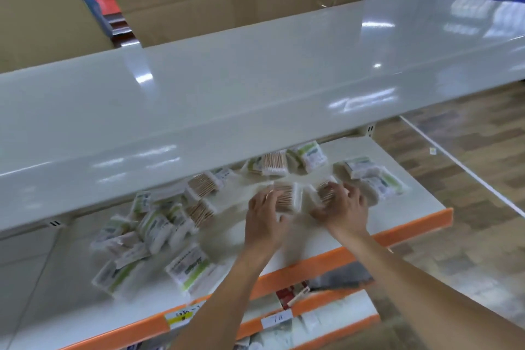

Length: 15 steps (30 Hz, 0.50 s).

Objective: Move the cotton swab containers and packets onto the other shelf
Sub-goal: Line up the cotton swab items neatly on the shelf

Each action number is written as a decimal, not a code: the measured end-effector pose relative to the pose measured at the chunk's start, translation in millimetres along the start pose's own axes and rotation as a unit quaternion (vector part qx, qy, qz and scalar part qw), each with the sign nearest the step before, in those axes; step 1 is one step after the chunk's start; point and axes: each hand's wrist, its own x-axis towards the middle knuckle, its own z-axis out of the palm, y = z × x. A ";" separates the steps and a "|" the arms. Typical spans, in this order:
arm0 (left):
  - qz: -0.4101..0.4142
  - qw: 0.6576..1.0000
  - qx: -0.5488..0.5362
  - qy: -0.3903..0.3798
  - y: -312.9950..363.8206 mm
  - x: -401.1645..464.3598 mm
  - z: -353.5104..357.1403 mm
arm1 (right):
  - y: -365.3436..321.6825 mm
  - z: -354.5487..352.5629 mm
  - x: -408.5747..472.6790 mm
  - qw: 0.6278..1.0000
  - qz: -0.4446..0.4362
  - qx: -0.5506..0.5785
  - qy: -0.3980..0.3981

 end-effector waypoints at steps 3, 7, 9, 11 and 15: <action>0.037 0.998 0.052 -0.018 -2.8 11.6 5.7 | 0.6 7.3 6.2 1.000 0.022 0.021 -0.005; 0.023 0.997 0.069 -0.037 -4.8 18.2 13.7 | -1.7 8.0 13.5 0.993 0.012 0.119 -0.003; 0.026 0.998 0.059 -0.026 -7.5 19.7 14.6 | -3.3 5.7 11.4 0.976 -0.010 0.216 -0.012; 0.037 0.998 0.055 -0.012 -11.5 21.5 13.0 | -7.8 4.4 9.1 0.944 -0.001 0.331 -0.016; 0.041 0.999 0.023 0.011 -18.3 23.9 7.5 | -16.6 4.9 11.6 0.872 0.117 0.473 -0.047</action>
